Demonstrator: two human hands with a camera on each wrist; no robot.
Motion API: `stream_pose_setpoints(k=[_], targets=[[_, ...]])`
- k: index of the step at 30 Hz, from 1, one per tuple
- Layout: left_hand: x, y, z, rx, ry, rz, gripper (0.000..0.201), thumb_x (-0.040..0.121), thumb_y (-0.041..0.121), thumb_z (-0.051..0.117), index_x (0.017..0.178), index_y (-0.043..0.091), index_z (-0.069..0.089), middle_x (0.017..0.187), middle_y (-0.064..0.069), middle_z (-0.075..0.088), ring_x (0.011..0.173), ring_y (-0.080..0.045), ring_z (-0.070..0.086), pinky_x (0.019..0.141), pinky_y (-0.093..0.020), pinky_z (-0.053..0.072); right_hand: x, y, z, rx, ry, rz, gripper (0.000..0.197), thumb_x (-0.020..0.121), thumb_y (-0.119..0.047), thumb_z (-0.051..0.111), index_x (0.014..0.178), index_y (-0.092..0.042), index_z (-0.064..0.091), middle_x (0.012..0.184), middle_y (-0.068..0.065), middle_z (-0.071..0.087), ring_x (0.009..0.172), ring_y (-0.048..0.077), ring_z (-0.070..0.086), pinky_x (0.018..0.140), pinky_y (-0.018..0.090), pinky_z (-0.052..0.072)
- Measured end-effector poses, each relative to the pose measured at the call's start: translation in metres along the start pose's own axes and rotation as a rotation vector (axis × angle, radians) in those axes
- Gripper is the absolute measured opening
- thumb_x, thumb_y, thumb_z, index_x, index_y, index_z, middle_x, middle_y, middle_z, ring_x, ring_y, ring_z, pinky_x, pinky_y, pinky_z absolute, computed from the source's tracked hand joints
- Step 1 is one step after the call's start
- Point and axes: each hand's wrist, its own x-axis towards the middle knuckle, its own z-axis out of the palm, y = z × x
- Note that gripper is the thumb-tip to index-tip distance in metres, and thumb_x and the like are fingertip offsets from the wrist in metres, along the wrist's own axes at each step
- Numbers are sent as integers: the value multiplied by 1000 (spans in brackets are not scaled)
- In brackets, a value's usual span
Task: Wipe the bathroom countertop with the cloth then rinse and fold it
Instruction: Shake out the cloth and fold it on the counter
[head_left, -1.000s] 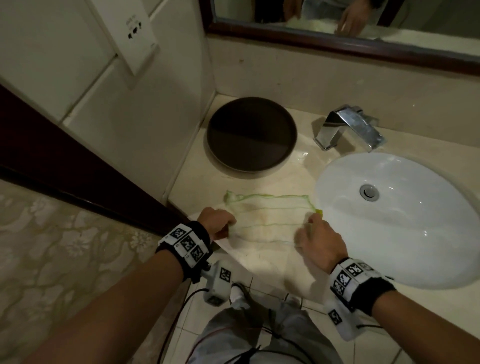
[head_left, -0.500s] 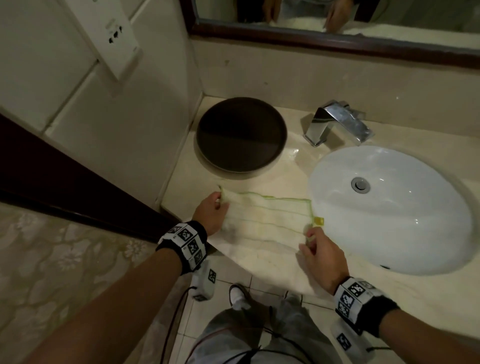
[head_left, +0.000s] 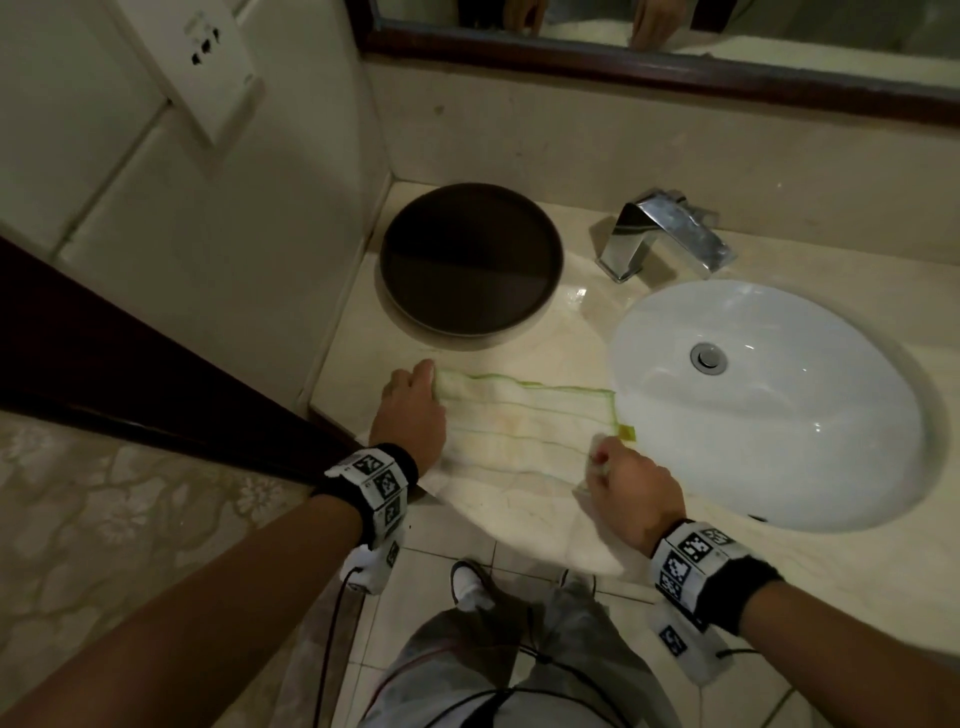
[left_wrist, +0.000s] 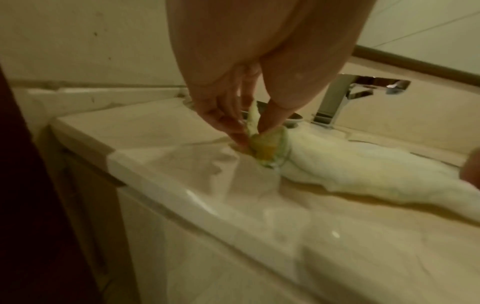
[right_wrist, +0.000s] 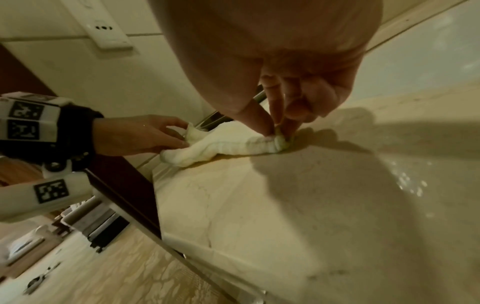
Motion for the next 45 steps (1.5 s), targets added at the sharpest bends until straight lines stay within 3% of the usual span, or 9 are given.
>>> stream_pose_setpoints(k=[4, 7, 11, 20, 25, 30, 36, 40, 45], targets=[[-15, 6, 15, 134, 40, 248, 53, 92, 18, 53, 142, 11, 36, 135, -12, 40, 122, -26, 40, 106, -34, 36, 5, -7, 6, -143, 181, -262, 24, 88, -30, 48, 102, -13, 58, 99, 6, 58, 86, 27, 54, 65, 31, 46], [-22, 12, 29, 184, -94, 318, 48, 95, 31, 49, 139, 14, 40, 136, -10, 38, 126, -26, 37, 106, -35, 36, 16, -15, 19, -162, 168, -379, 36, 82, -24, 65, 113, -9, 57, 115, 16, 58, 102, 34, 55, 84, 42, 52], [-30, 11, 40, 369, -104, 352, 53, 98, 35, 42, 147, 17, 34, 150, -18, 31, 137, -34, 30, 113, -39, 29, 33, -21, 31, -148, 71, -337, 46, 97, -28, 44, 140, -11, 42, 150, 21, 33, 141, 40, 24, 117, 46, 21], [-36, 0, 35, 515, -156, 405, 58, 102, 40, 28, 154, 20, 12, 159, -12, 10, 145, -25, 17, 105, -33, 41, 26, -1, 50, -293, 28, -278, 64, 100, -43, 11, 154, -10, 12, 161, 15, 5, 149, 31, 5, 119, 43, 13], [-23, 2, 26, 416, -155, 398, 54, 98, 39, 41, 147, 18, 32, 149, -9, 31, 134, -26, 33, 100, -34, 43, 26, -14, 42, -352, -34, -246, 65, 99, -41, 11, 153, -7, -3, 160, 16, -10, 148, 33, -7, 121, 46, 6], [-11, 0, 22, 497, -89, 289, 64, 93, 44, 44, 146, 11, 31, 140, -11, 39, 121, -29, 42, 91, -38, 46, 32, -40, 32, -359, -28, -370, 78, 94, -33, 48, 154, -10, 3, 161, 16, -12, 148, 34, -12, 119, 45, 1], [-5, 3, 17, 532, -166, 249, 70, 94, 48, 42, 150, 13, 21, 147, -13, 28, 128, -29, 36, 97, -41, 41, 38, -42, 45, -414, -117, -360, 76, 96, -34, 33, 152, -14, -14, 159, 8, -23, 146, 28, -20, 119, 42, -7], [-9, 11, 13, 264, -157, 91, 64, 92, 40, 51, 146, 13, 28, 144, -15, 29, 127, -31, 37, 102, -40, 40, 36, -45, 45, -387, -120, -337, 75, 96, -31, 32, 153, -15, -14, 159, 8, -24, 146, 28, -22, 120, 43, -8], [-17, 23, 7, 77, -228, -264, 74, 93, 43, 52, 147, 6, 18, 141, -16, 38, 126, -34, 45, 101, -42, 40, 32, -47, 30, -297, -14, -355, 69, 93, -27, 43, 152, -10, 13, 161, 16, 4, 149, 33, 0, 121, 44, 10]])
